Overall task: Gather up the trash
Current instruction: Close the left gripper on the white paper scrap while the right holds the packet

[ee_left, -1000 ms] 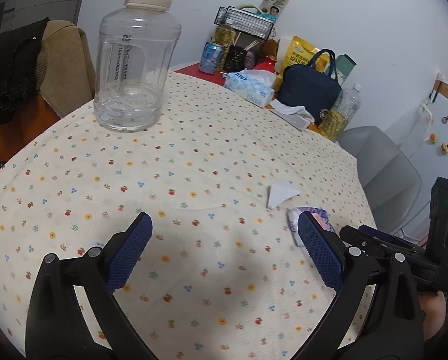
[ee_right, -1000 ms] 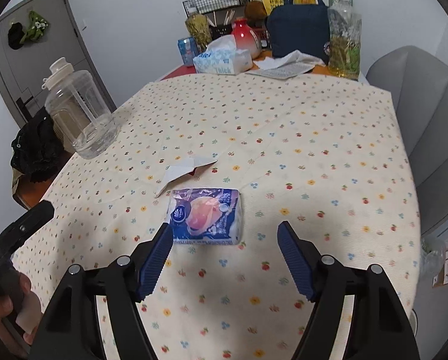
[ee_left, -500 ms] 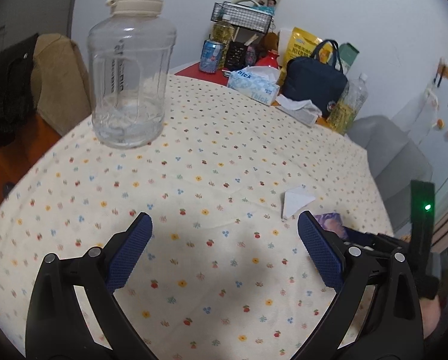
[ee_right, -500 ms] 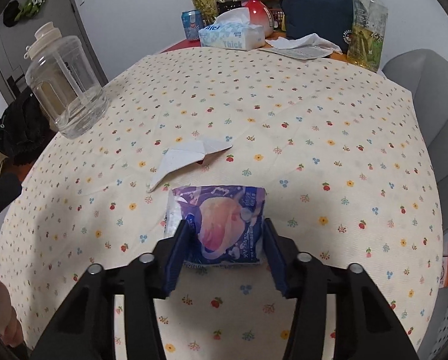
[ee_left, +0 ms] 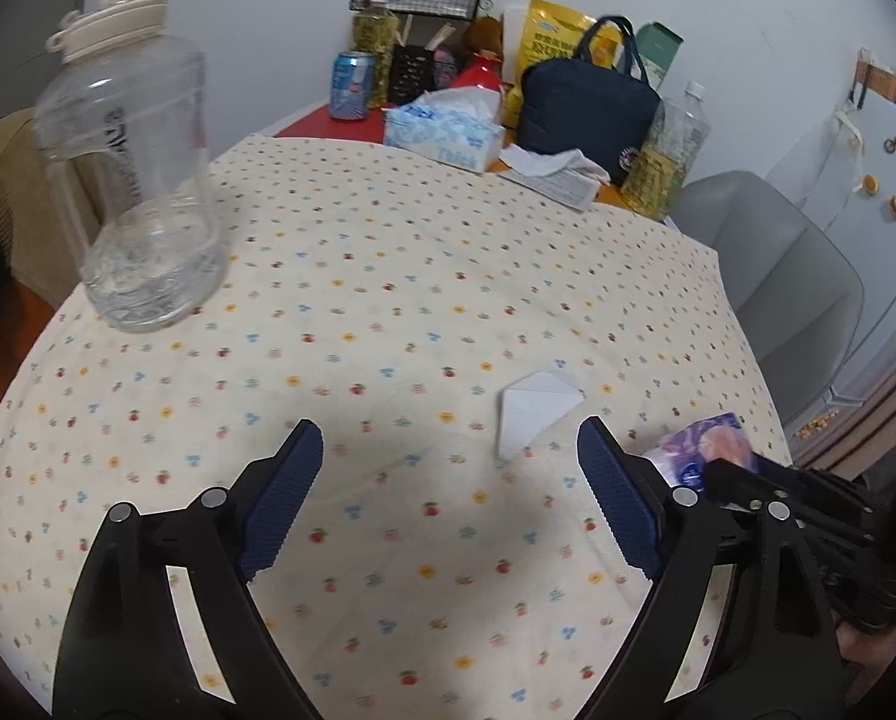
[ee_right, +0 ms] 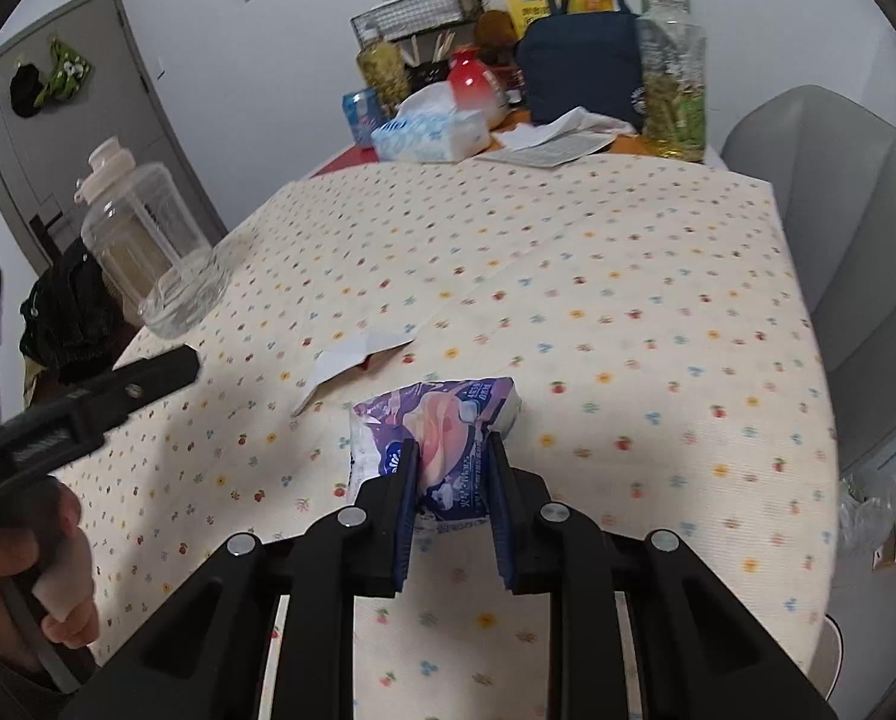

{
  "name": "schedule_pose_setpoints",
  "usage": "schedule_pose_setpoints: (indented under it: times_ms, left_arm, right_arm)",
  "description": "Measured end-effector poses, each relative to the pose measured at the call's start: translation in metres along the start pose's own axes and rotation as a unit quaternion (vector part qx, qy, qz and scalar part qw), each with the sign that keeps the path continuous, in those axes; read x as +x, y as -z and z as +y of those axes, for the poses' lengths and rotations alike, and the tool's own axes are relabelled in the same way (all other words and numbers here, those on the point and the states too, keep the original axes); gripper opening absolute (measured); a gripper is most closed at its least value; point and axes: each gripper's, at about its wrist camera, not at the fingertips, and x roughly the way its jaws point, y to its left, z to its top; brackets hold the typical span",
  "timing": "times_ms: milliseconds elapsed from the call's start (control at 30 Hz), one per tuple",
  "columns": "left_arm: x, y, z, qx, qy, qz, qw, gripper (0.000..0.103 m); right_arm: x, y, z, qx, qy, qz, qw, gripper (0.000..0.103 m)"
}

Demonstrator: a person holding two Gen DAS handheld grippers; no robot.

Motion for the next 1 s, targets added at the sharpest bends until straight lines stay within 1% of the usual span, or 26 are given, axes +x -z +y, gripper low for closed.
schedule_pose_setpoints:
  times_ms: [133, 300, 400, 467, 533, 600, 667, 700, 733, 767, 800, 833, 867, 933, 1000]
  left_arm:
    - [0.019, -0.006, -0.023, 0.019, 0.003, 0.021, 0.9996, 0.082]
    - [0.042, -0.013, -0.040, 0.040, 0.006, 0.052, 0.9978, 0.079]
    - [0.058, -0.018, -0.049, 0.061, -0.002, 0.078, 0.9951, 0.079]
    - [0.069, -0.021, -0.056, 0.081, 0.003, 0.099, 0.9918, 0.079]
    - [0.077, -0.023, -0.061, 0.097, -0.002, 0.112, 0.9890, 0.079]
    - [0.086, -0.027, -0.062, 0.087, 0.008, 0.128, 0.9879, 0.079]
    - [0.096, -0.029, -0.066, 0.083, 0.006, 0.139, 0.9869, 0.079]
    - [0.101, -0.028, -0.068, 0.081, 0.015, 0.148, 0.9855, 0.079]
    - [0.106, -0.025, -0.069, 0.079, 0.020, 0.157, 0.9842, 0.077]
    - [0.110, -0.024, -0.071, 0.083, 0.015, 0.157, 0.9839, 0.072]
    - [0.109, -0.023, -0.074, 0.094, 0.007, 0.150, 0.9843, 0.063]
    - [0.109, -0.021, -0.076, 0.102, -0.009, 0.145, 0.9841, 0.057]
    - [0.107, -0.021, -0.075, 0.100, -0.019, 0.142, 0.9846, 0.045]
    - [0.104, -0.022, -0.070, 0.079, 0.001, 0.143, 0.9865, 0.044]
    - [0.098, -0.018, -0.069, 0.085, -0.004, 0.136, 0.9871, 0.044]
  right_arm:
    - [-0.020, 0.001, -0.016, 0.014, 0.001, -0.015, 1.000, 0.022]
    - [-0.040, 0.007, -0.037, 0.028, 0.003, -0.026, 0.999, 0.022]
    - [-0.049, 0.011, -0.047, 0.040, 0.004, -0.032, 0.999, 0.022]
    - [-0.053, 0.014, -0.051, 0.043, 0.004, -0.036, 0.998, 0.022]
    - [-0.056, 0.017, -0.055, 0.047, 0.005, -0.038, 0.998, 0.022]
    - [-0.059, 0.019, -0.059, 0.051, 0.007, -0.039, 0.998, 0.022]
    - [-0.061, 0.021, -0.064, 0.060, 0.007, -0.039, 0.997, 0.022]
    - [-0.063, 0.022, -0.067, 0.063, 0.008, -0.040, 0.997, 0.022]
    - [-0.064, 0.022, -0.069, 0.065, 0.009, -0.041, 0.997, 0.022]
    - [-0.067, 0.022, -0.071, 0.067, 0.010, -0.044, 0.997, 0.022]
    - [-0.069, 0.023, -0.073, 0.067, 0.010, -0.045, 0.997, 0.022]
    - [-0.071, 0.024, -0.074, 0.068, 0.013, -0.046, 0.997, 0.022]
    - [-0.074, 0.024, -0.077, 0.070, 0.016, -0.047, 0.996, 0.022]
    - [-0.079, 0.025, -0.083, 0.074, 0.020, -0.050, 0.996, 0.022]
    - [-0.085, 0.028, -0.090, 0.081, 0.023, -0.055, 0.995, 0.022]
